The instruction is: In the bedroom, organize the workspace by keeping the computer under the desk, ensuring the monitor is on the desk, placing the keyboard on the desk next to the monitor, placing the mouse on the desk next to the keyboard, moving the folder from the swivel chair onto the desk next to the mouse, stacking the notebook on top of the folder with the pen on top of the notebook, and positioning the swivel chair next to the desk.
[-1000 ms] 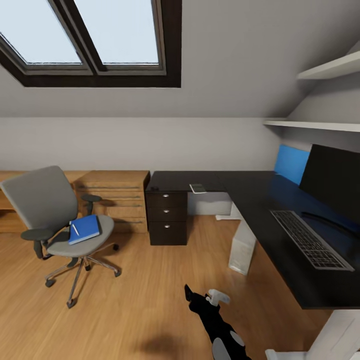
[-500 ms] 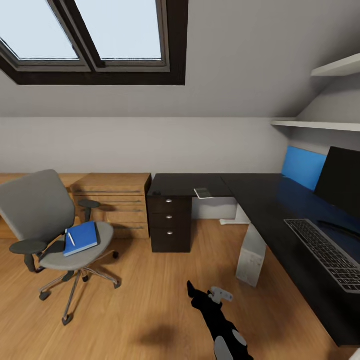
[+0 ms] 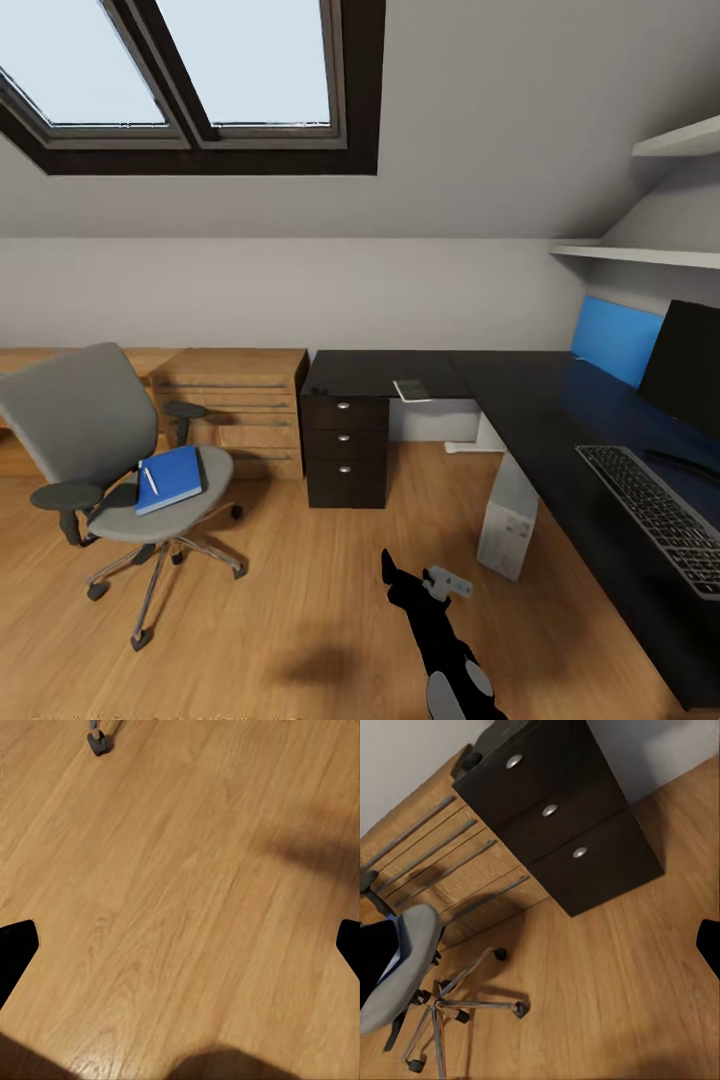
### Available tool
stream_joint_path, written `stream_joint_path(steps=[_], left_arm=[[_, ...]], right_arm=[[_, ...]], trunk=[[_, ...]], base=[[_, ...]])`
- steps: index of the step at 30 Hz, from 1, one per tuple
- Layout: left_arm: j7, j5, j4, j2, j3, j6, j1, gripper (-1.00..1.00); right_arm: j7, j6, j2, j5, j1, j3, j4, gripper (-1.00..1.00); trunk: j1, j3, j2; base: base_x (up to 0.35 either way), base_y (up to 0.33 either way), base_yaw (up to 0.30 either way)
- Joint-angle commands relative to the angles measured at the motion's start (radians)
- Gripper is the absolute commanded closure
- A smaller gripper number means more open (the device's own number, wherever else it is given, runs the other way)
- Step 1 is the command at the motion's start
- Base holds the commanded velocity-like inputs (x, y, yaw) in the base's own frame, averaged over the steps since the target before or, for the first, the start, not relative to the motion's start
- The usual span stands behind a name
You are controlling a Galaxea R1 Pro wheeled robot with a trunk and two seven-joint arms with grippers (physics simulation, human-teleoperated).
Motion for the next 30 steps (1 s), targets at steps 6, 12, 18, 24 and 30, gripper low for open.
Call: stream_joint_path(steps=[6, 12, 18, 24, 30], left_arm=[[0.004, 0.006, -0.003, 0.001, -0.002, 0.004, 0.001, -1.0], [0.004, 0.006, -0.003, 0.001, -0.003, 0.004, 0.001, -1.0], [0.004, 0.006, -0.003, 0.0, -0.004, 0.004, 0.001, -1.0], [0.004, 0.006, -0.003, 0.0, -0.018, 0.003, 0.001, -1.0], [0.004, 0.006, -0.005, 0.001, -0.03, 0.001, 0.001, -1.0]], right_arm=[[-0.013, -0.011, -0.001, -0.007, -0.001, 0.004, -0.001, -1.0], [-0.04, -0.025, -0.003, 0.002, -0.001, 0.004, -0.002, -1.0], [-0.05, -0.03, -0.002, 0.002, -0.001, 0.004, -0.003, -1.0], [-0.053, -0.032, -0.003, 0.004, -0.001, 0.003, -0.022, -1.0], [-0.069, -0.032, -0.005, 0.03, 0.0, 0.002, -0.054, -1.0]], trunk=[[0.0, 0.0, -0.001], [0.0, 0.0, -0.001], [0.0, 0.0, -0.001], [0.0, 0.0, -0.001], [0.0, 0.0, -0.001]], base=[[0.128, 0.0, 0.261], [0.303, 0.0, 0.044], [0.321, 0.0, 0.002], [0.322, 0.0, 0.0], [0.322, 0.0, 0.0]])
